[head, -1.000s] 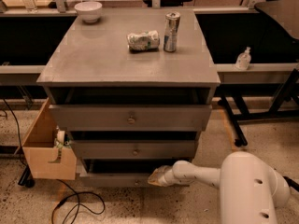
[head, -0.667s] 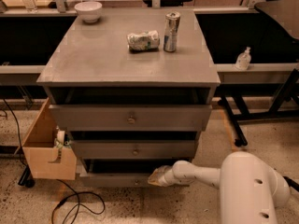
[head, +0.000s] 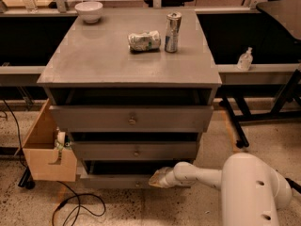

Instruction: Close bottom drawer

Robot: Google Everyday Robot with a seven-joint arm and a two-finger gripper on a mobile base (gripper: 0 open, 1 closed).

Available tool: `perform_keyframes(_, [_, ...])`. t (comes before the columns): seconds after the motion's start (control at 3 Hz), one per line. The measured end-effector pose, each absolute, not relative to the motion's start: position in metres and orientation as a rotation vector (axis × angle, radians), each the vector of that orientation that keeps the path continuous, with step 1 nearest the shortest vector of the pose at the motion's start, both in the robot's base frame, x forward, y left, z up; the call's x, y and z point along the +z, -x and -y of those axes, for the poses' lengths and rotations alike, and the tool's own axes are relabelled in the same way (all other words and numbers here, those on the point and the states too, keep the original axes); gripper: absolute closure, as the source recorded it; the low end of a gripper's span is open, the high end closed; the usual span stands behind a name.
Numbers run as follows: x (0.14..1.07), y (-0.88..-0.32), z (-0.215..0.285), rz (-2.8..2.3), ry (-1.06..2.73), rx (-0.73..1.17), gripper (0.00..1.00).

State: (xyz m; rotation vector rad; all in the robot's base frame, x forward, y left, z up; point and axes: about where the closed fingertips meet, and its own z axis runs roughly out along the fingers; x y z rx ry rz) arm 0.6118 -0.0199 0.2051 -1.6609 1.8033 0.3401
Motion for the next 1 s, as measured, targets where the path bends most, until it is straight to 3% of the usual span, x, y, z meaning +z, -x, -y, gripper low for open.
perform_keyframes(0.67, [0.205,-0.612,0.02,-1.803,1.661,0.34,0.28])
perform_keyframes(1.0, [0.202,-0.569,0.033,-1.895,1.623,0.355,0.0])
